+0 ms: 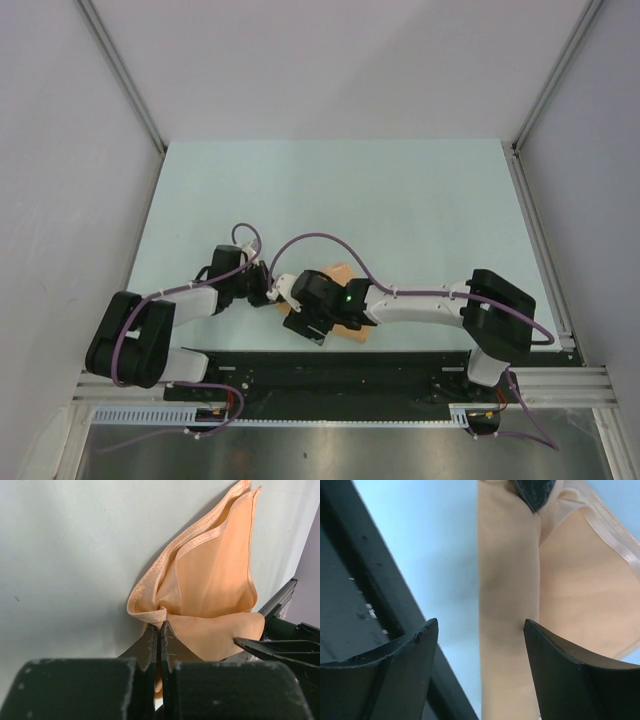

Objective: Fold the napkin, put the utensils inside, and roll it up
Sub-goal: Roll the napkin with the utensil

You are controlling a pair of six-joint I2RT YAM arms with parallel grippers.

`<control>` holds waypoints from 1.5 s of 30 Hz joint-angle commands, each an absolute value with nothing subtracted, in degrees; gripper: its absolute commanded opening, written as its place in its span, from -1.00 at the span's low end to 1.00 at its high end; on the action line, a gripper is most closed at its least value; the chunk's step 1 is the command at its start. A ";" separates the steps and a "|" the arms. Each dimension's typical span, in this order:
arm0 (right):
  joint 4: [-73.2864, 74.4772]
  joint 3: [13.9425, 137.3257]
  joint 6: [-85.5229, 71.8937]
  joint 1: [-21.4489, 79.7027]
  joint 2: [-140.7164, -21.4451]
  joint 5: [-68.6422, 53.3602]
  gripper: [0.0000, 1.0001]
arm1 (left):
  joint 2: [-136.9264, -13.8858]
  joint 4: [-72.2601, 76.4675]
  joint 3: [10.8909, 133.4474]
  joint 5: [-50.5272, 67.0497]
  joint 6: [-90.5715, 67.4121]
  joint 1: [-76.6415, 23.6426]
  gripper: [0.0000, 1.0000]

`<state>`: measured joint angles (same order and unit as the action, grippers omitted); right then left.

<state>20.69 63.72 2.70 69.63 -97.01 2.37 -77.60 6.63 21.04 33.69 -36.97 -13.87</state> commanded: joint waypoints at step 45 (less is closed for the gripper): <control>18.54 65.91 -1.58 47.29 -116.88 -47.28 -0.46 | -58.54 14.49 13.98 28.56 -36.56 -13.45 0.50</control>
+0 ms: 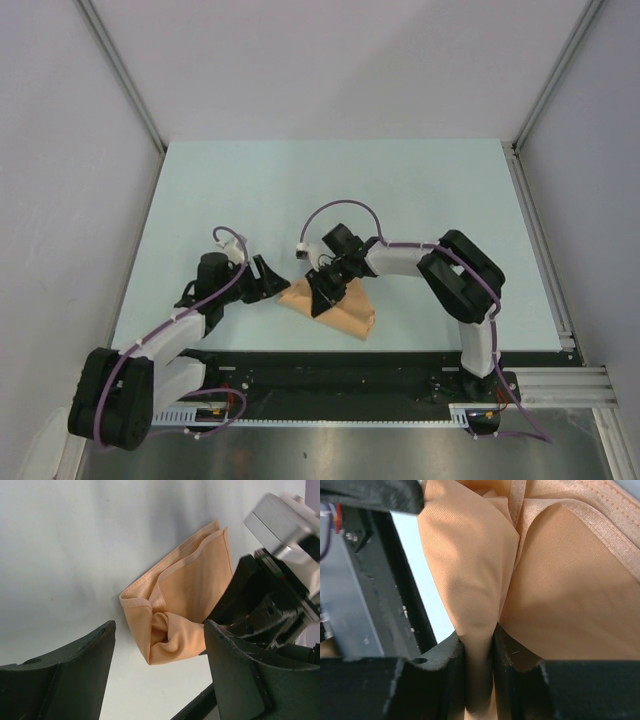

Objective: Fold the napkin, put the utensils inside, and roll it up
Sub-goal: Roll the napkin with the utensil

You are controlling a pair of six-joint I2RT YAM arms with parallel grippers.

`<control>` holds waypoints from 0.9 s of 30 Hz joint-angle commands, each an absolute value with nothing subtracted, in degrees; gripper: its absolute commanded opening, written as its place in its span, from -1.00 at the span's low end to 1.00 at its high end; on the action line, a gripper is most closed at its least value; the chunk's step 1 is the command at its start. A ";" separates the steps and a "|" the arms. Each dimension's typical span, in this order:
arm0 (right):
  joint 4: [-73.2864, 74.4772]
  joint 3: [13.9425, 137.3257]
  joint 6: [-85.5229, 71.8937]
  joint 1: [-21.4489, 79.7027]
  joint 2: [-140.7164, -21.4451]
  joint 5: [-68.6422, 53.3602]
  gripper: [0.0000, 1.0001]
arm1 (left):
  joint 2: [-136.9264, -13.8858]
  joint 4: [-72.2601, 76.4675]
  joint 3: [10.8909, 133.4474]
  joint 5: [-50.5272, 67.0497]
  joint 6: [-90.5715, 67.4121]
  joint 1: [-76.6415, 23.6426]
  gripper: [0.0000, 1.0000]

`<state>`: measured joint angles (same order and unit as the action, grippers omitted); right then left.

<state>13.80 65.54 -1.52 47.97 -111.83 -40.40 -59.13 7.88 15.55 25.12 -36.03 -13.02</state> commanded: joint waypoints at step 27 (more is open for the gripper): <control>18.72 67.59 -4.39 42.80 -120.59 -51.07 -0.11 | -71.80 28.30 12.48 34.81 -39.99 -17.05 -0.86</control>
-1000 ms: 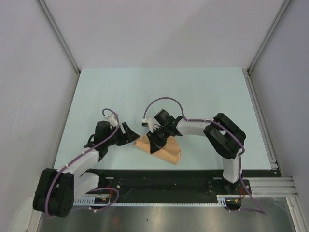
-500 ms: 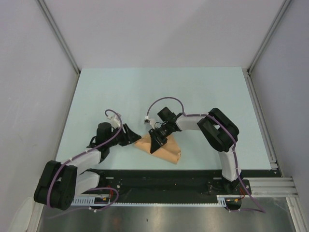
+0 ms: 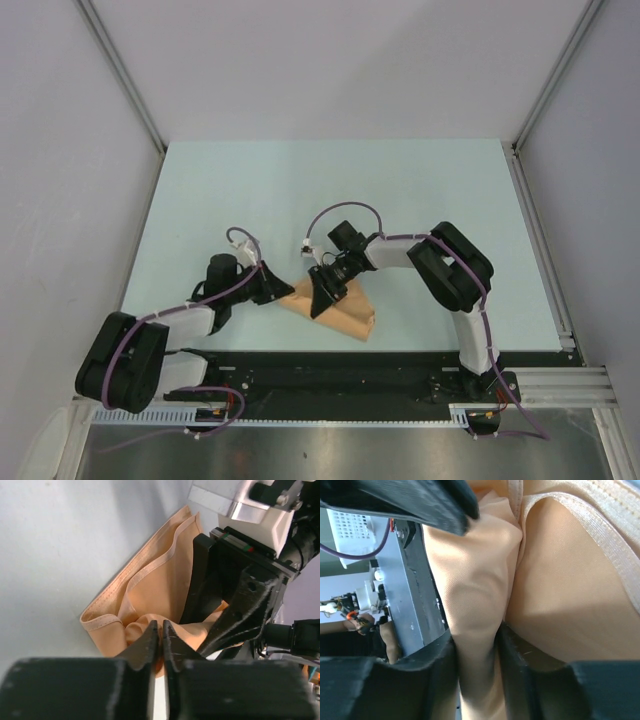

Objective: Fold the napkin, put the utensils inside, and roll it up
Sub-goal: Roll the napkin with the utensil

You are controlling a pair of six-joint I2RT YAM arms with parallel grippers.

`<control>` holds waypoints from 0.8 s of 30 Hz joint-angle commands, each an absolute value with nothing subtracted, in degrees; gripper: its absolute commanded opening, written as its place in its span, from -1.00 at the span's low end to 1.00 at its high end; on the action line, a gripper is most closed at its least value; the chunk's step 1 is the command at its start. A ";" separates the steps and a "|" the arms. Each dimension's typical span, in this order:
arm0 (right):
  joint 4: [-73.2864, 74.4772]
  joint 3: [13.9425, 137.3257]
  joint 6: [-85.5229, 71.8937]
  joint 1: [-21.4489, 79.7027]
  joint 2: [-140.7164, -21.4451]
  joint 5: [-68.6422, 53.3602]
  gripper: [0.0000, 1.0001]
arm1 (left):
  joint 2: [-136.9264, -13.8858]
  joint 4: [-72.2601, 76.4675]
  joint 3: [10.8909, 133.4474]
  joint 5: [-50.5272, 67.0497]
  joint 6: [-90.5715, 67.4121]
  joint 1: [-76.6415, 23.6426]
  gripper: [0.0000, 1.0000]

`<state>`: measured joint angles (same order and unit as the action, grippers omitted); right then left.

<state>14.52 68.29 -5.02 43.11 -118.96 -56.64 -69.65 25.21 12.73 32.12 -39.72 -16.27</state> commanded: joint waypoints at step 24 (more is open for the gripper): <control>13.02 59.33 -0.18 62.03 -92.64 7.02 0.46 | -82.18 20.66 20.83 32.78 -38.15 -17.05 -1.00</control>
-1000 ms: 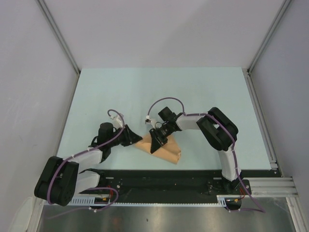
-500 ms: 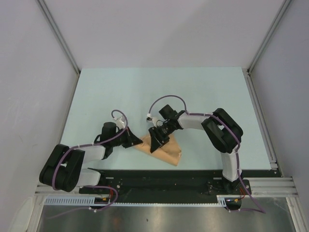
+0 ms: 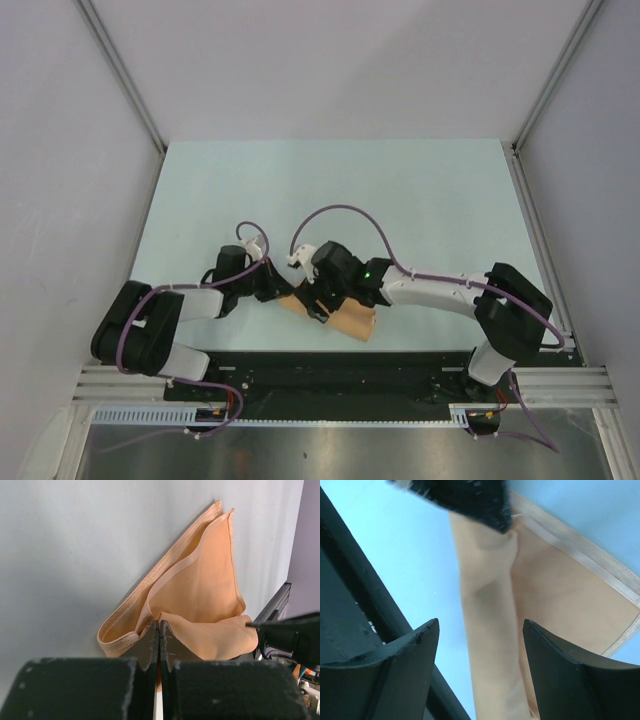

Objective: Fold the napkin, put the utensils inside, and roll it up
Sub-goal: Roll the napkin with the utensil

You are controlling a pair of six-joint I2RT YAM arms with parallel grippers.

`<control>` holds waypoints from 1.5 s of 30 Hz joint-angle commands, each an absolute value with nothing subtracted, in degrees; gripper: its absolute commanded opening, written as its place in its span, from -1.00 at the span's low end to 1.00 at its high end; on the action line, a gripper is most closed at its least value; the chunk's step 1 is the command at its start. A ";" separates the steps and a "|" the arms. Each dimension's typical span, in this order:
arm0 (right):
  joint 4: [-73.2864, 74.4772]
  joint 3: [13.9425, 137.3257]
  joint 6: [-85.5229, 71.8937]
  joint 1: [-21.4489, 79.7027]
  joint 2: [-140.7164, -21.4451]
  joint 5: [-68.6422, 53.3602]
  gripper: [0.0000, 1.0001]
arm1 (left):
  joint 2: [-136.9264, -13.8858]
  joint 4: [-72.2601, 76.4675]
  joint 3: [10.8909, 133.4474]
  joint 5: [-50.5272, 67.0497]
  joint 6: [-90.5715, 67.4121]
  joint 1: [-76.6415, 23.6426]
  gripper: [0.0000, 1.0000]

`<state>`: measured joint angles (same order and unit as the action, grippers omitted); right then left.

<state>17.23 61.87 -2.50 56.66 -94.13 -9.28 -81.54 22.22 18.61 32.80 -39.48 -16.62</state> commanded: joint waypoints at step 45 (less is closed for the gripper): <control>15.20 62.57 -2.37 50.02 -110.47 -34.97 -0.39 | -73.66 10.09 27.69 27.85 -33.75 -12.48 0.37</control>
